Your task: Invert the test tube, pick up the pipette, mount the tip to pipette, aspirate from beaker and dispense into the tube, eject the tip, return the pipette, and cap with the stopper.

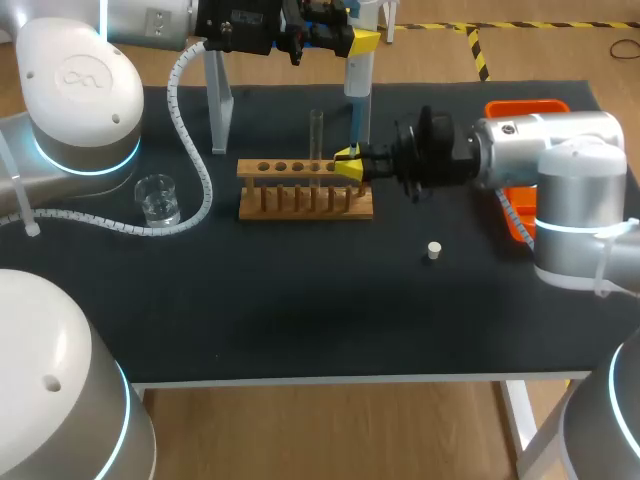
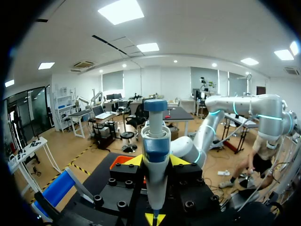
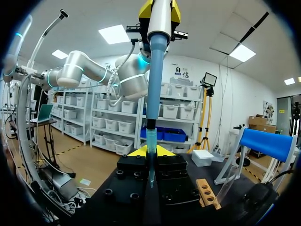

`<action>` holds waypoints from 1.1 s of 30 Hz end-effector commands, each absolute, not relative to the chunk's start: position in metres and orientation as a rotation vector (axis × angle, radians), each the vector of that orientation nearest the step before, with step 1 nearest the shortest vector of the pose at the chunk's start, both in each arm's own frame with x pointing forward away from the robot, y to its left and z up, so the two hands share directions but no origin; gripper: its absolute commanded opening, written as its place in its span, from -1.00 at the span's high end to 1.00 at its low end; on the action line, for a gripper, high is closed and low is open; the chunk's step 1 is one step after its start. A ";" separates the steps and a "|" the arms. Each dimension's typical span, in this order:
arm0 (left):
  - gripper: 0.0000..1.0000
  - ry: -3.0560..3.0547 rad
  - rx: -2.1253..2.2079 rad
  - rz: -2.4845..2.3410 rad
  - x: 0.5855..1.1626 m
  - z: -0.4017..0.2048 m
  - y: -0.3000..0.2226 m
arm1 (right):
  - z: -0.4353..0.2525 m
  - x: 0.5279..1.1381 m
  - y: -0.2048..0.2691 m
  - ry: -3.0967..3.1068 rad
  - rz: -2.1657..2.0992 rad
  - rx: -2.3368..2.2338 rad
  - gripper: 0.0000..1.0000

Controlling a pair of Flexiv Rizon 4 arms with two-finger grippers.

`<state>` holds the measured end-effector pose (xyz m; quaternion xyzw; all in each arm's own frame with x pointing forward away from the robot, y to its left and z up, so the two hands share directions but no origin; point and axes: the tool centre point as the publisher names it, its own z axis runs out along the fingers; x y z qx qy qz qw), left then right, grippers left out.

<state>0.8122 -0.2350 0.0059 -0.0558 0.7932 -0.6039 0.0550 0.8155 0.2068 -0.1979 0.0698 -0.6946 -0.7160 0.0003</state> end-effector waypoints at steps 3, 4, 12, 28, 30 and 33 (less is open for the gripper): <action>1.00 2.412 -0.167 -1.834 0.813 0.006 -0.234 | -0.197 0.816 0.204 -2.186 -2.255 0.213 1.00; 1.00 2.412 -0.167 -1.834 0.813 0.006 -0.234 | -0.197 0.816 0.203 -2.186 -2.256 0.212 1.00; 1.00 2.412 -0.167 -1.834 0.813 0.006 -0.234 | -0.194 0.816 0.203 -2.185 -2.259 0.215 1.00; 1.00 2.412 -0.167 -1.834 0.813 0.006 -0.234 | -0.190 0.813 0.207 -2.212 -2.205 0.235 1.00; 1.00 2.412 -0.167 -1.834 0.813 0.006 -0.234 | -0.190 0.813 0.207 -2.213 -2.197 0.229 1.00; 1.00 2.412 -0.167 -1.834 0.813 0.006 -0.234 | -0.191 0.813 0.207 -2.210 -2.189 0.221 1.00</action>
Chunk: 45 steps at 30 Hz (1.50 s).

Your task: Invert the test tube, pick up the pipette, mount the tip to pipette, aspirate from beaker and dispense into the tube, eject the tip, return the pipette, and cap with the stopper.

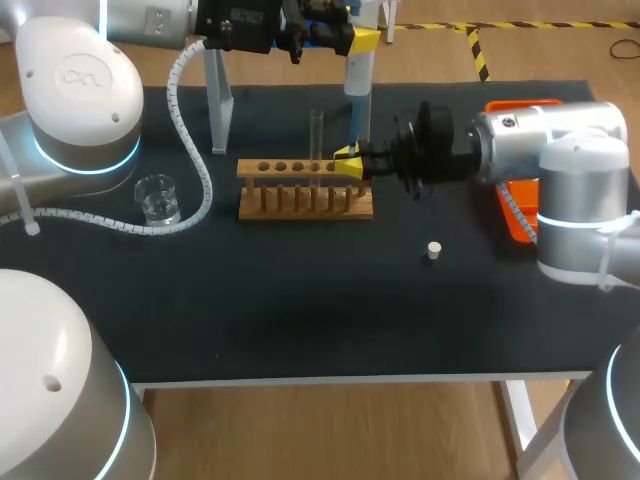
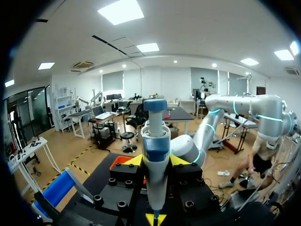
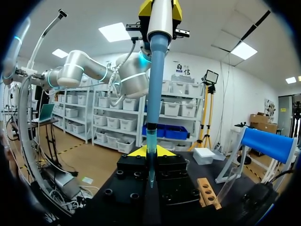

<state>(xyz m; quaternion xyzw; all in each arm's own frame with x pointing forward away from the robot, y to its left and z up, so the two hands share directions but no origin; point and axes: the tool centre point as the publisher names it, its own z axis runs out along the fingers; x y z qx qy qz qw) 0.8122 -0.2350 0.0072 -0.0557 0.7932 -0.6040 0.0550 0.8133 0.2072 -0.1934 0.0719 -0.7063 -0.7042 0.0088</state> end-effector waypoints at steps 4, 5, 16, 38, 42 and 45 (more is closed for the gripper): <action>1.00 2.412 -0.167 -1.834 0.813 0.006 -0.234 | -0.190 0.812 0.207 -2.191 -2.185 0.202 1.00; 1.00 2.412 -0.167 -1.834 0.813 0.006 -0.234 | -0.190 0.812 0.207 -2.190 -2.184 0.199 1.00; 1.00 2.412 -0.167 -1.834 0.813 0.006 -0.234 | -0.190 0.811 0.208 -2.162 -2.211 0.178 1.00; 1.00 2.412 -0.167 -1.834 0.813 0.006 -0.234 | -0.177 0.813 0.207 -2.141 -2.245 0.169 1.00; 1.00 2.412 -0.167 -1.834 0.813 0.006 -0.234 | -0.172 0.813 0.207 -2.137 -2.253 0.169 1.00; 1.00 2.412 -0.167 -1.834 0.813 0.006 -0.234 | -0.168 0.813 0.206 -2.135 -2.261 0.170 1.00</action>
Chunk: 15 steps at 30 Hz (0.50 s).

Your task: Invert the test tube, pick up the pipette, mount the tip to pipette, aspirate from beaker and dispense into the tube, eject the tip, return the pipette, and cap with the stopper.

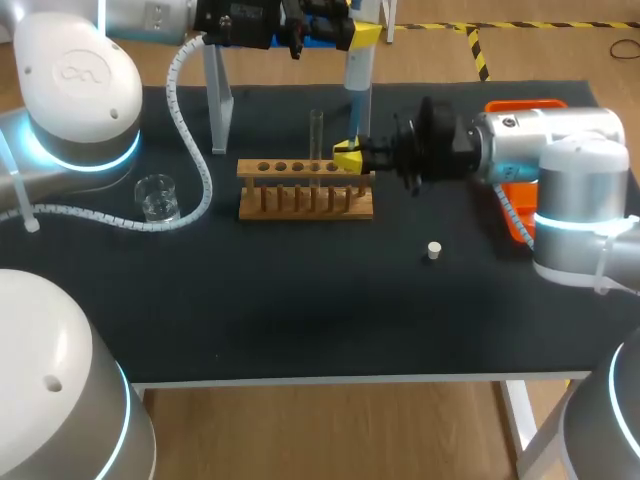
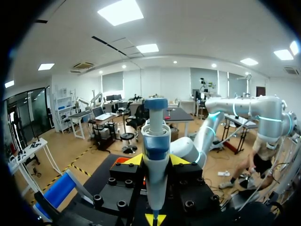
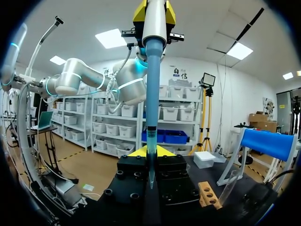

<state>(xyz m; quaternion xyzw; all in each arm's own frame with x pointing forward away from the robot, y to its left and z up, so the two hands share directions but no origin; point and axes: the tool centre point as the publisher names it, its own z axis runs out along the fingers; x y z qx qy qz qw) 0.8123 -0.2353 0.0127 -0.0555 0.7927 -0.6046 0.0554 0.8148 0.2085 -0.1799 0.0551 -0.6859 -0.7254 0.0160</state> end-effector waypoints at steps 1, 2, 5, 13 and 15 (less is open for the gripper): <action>1.00 2.412 -0.167 -1.834 0.813 0.006 -0.234 | -0.166 0.813 0.206 -2.135 -2.263 0.171 1.00; 1.00 2.412 -0.167 -1.834 0.813 0.006 -0.234 | -0.164 0.813 0.206 -2.134 -2.265 0.172 1.00; 1.00 2.412 -0.167 -1.834 0.813 0.006 -0.234 | -0.158 0.814 0.207 -2.135 -2.267 0.178 1.00; 1.00 2.412 -0.167 -1.834 0.813 0.006 -0.234 | -0.159 0.811 0.204 -2.152 -2.245 0.187 1.00; 1.00 2.412 -0.167 -1.834 0.813 0.006 -0.234 | -0.163 0.810 0.202 -2.160 -2.242 0.174 0.15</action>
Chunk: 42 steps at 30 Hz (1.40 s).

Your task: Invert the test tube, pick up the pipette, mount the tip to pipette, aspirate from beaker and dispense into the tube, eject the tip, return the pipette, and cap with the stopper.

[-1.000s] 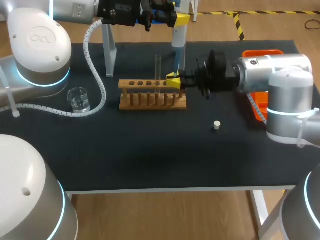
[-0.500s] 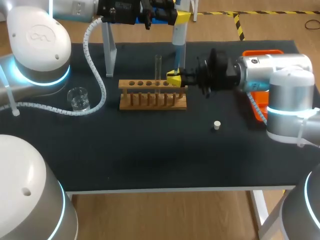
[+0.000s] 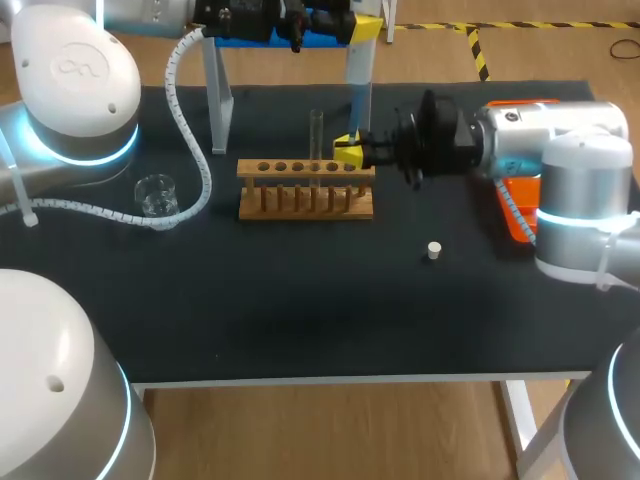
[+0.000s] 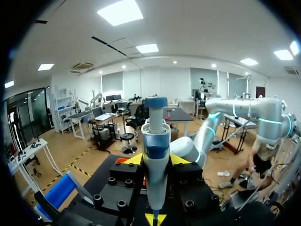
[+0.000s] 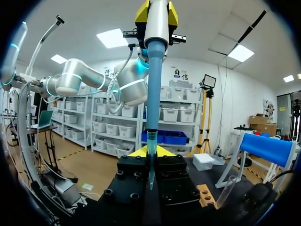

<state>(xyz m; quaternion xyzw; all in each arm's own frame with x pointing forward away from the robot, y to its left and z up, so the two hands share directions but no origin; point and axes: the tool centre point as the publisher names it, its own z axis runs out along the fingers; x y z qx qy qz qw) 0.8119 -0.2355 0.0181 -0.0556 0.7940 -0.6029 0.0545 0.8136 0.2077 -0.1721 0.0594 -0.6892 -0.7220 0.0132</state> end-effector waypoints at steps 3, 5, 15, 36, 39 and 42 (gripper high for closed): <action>1.00 2.412 -0.167 -1.834 0.813 0.006 -0.234 | -0.170 0.806 0.196 -2.174 -2.232 0.162 -1.00; 1.00 2.412 -0.167 -1.834 0.813 0.006 -0.234 | -0.173 0.803 0.190 -2.180 -2.223 0.170 -1.00; 1.00 2.412 -0.167 -1.834 0.813 0.006 -0.234 | -0.203 0.774 0.138 -2.238 -2.142 0.195 -1.00; 1.00 2.412 -0.167 -1.834 0.813 0.006 -0.234 | -0.237 0.732 0.051 -2.313 -2.069 0.083 -1.00; 1.00 2.412 -0.167 -1.834 0.813 0.006 -0.234 | -0.237 0.732 0.051 -2.313 -2.069 0.083 -1.00; 1.00 2.412 -0.167 -1.834 0.813 0.006 -0.234 | -0.237 0.732 0.051 -2.313 -2.069 0.083 -1.00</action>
